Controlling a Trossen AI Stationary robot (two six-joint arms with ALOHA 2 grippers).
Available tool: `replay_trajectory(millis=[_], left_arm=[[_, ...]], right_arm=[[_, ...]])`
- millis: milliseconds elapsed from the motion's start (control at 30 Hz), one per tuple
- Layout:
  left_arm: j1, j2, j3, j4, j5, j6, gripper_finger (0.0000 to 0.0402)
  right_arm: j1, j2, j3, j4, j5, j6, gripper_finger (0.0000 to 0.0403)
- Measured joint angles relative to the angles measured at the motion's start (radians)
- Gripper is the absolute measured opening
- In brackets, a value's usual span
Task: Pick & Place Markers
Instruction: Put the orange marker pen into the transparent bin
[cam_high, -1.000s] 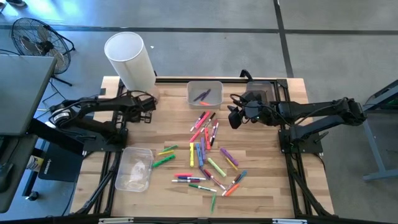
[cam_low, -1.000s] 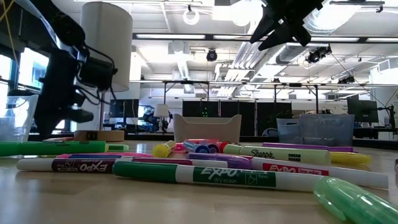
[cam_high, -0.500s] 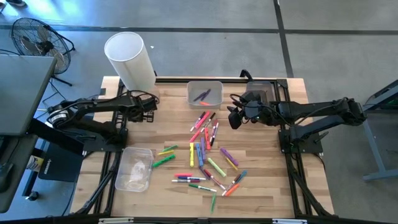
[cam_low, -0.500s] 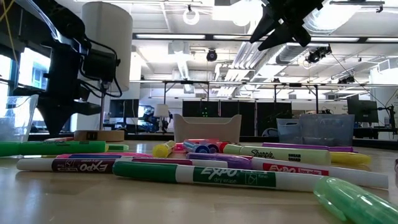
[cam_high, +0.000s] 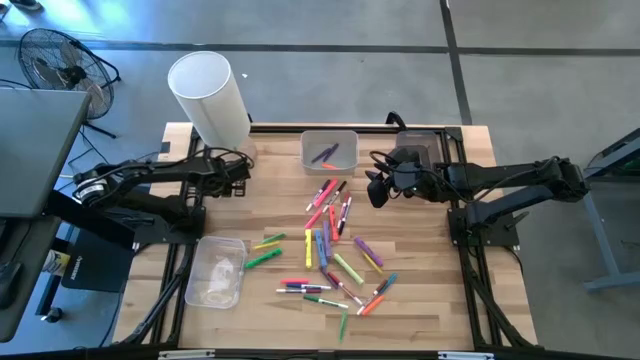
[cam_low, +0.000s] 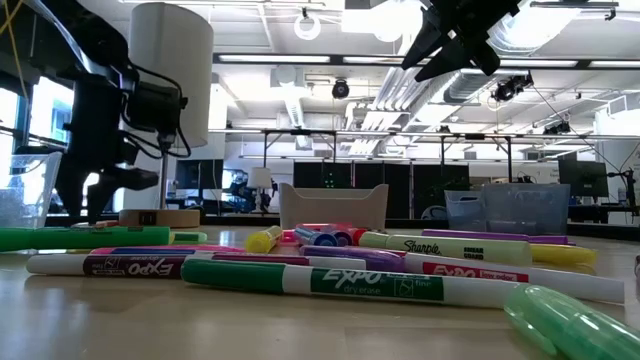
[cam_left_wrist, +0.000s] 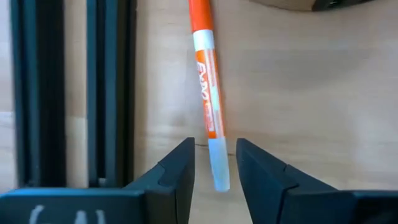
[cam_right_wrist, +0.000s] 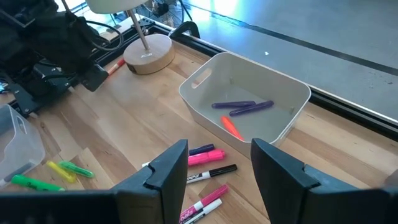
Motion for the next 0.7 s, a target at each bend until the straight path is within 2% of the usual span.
replay_trajectory(millis=[267,367,500,700], left_arm=[[0.117,-0.006,-0.089,0.115,0.085,0.0,0.0113],[0.146,-0.006,-0.089,0.117,0.118,0.033,0.009],[0.154,-0.006,-0.089,0.114,0.144,0.033,0.0024],[0.147,-0.006,-0.078,0.076,0.201,0.02,0.0028]], right_arm=[[0.0,0.0,0.0,-0.001,0.0,-0.001,0.0165],[0.0,0.0,0.0,-0.001,-0.001,-0.001,0.0165],[0.0,0.0,0.0,-0.001,-0.007,-0.001,0.0165],[0.0,0.0,0.0,-0.001,-0.024,-0.019,0.0165]])
